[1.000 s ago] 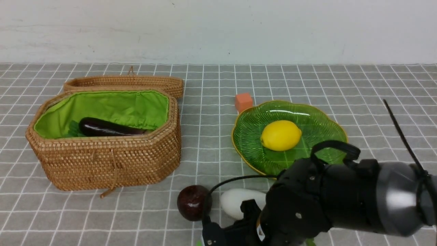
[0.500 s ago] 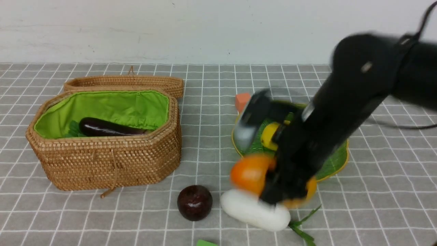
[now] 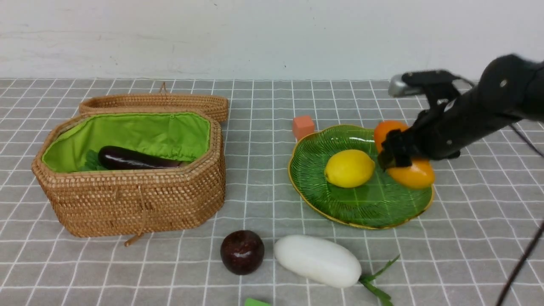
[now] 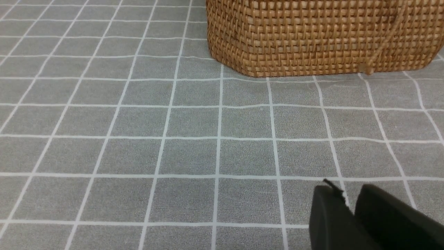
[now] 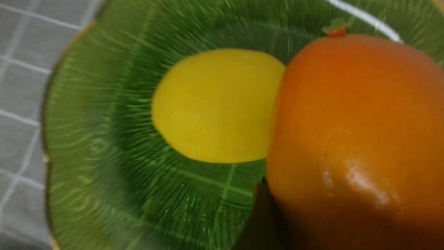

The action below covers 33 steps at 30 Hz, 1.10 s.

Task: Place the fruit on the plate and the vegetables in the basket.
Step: Use the right arm to grab a mango and put it into the right plate, then take a daikon with your right arm and place it on the basket on the left.

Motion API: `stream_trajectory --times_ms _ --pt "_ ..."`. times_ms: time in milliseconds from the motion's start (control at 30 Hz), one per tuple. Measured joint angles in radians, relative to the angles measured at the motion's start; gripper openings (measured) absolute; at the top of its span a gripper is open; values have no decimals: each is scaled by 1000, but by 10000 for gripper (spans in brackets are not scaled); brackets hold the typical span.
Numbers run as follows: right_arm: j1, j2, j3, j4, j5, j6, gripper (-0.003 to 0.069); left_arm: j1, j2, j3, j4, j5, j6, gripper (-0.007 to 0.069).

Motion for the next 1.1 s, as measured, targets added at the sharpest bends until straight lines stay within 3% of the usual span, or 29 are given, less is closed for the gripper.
stream_trajectory --times_ms 200,467,533,633,667,700,767,900,1100 --pt "0 38 0 1 -4 36 675 0 0 0 0 0 0 126" --pt "11 -63 0 0 89 17 650 0 0 0 0 0 0 134" --pt "43 -120 0 -7 142 -55 631 0 0 0 0 0 0 136" --pt "171 -196 20 -7 199 -283 608 0 0 0 0 0 0 141" --pt "171 -198 26 -7 204 -298 608 0 0 0 0 0 0 141" --pt "249 -205 53 -1 220 -417 598 0 0 0 0 0 0 142" --pt "326 -194 92 2 229 -509 594 0 0 0 0 0 0 145" --pt "416 -137 131 -12 204 -558 594 0 0 0 0 0 0 148" --pt "437 -28 133 -68 114 -558 593 0 0 0 0 0 0 155"
